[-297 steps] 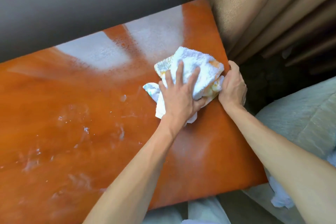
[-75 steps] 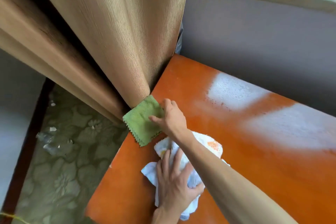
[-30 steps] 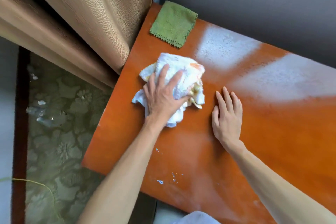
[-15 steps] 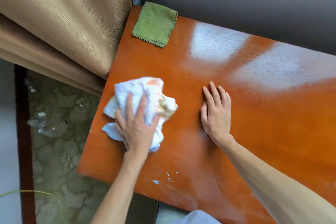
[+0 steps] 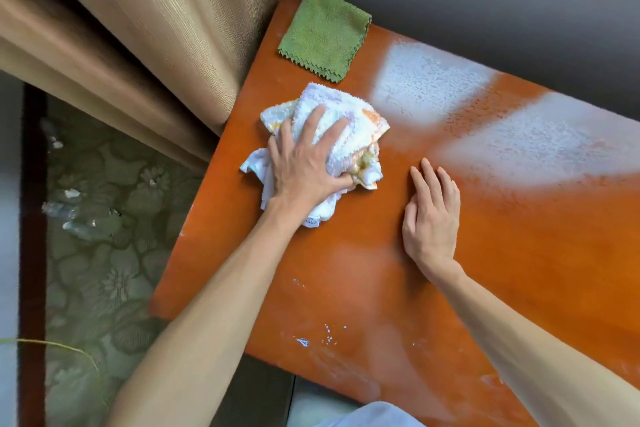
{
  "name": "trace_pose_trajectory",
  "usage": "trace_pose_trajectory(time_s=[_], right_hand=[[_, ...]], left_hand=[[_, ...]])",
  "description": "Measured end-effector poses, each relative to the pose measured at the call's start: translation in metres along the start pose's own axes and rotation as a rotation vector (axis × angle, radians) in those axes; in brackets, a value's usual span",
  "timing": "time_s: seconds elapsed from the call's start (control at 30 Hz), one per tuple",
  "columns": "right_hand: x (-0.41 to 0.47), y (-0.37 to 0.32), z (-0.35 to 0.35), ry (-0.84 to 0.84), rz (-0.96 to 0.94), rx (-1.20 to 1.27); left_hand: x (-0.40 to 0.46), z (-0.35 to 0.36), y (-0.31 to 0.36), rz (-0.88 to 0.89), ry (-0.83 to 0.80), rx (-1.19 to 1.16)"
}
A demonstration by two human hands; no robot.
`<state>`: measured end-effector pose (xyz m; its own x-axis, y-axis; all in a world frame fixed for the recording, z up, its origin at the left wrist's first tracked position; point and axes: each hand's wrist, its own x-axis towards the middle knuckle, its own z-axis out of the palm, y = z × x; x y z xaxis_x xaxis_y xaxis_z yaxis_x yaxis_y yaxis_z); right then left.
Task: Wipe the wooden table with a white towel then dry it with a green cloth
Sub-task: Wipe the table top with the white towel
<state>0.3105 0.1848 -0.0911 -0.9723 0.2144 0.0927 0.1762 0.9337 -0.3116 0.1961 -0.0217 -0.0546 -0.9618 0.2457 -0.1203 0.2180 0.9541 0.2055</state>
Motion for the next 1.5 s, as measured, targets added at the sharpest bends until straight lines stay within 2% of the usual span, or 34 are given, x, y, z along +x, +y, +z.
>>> trace_pose_trajectory(time_s=[0.13, 0.33, 0.53, 0.7, 0.83, 0.9, 1.0, 1.2, 1.33, 1.5], right_hand=[[0.000, -0.001, 0.001, 0.005, 0.009, 0.002], [0.001, -0.002, 0.000, 0.015, -0.002, -0.011], [0.001, -0.001, 0.004, 0.034, -0.009, -0.036], [-0.001, 0.005, 0.009, 0.066, -0.018, 0.041], [-0.004, 0.025, 0.000, 0.038, -0.069, 0.350], [-0.019, 0.043, -0.018, 0.076, 0.003, 0.415], [-0.063, 0.061, -0.039, 0.136, 0.061, 0.332], [-0.139, 0.036, -0.031, -0.112, -0.087, 0.101], [-0.144, 0.031, -0.023, -0.098, -0.090, -0.050], [-0.145, 0.031, -0.018, -0.041, -0.076, -0.046]], left_hand=[[0.004, -0.012, -0.038, -0.066, 0.032, -0.012], [-0.065, -0.003, -0.060, -0.213, 0.095, -0.056], [-0.165, 0.023, -0.020, -0.364, 0.126, -0.056], [-0.194, 0.044, 0.061, -0.280, 0.129, -0.047], [-0.175, 0.053, 0.117, -0.125, 0.082, -0.052], [-0.162, 0.054, 0.119, -0.089, 0.081, -0.069], [-0.146, 0.049, 0.104, -0.056, 0.035, -0.069], [-0.111, 0.025, 0.051, -0.064, 0.003, -0.059], [-0.102, 0.010, -0.016, -0.097, 0.036, -0.060], [-0.124, 0.002, -0.082, -0.149, 0.096, -0.040]])
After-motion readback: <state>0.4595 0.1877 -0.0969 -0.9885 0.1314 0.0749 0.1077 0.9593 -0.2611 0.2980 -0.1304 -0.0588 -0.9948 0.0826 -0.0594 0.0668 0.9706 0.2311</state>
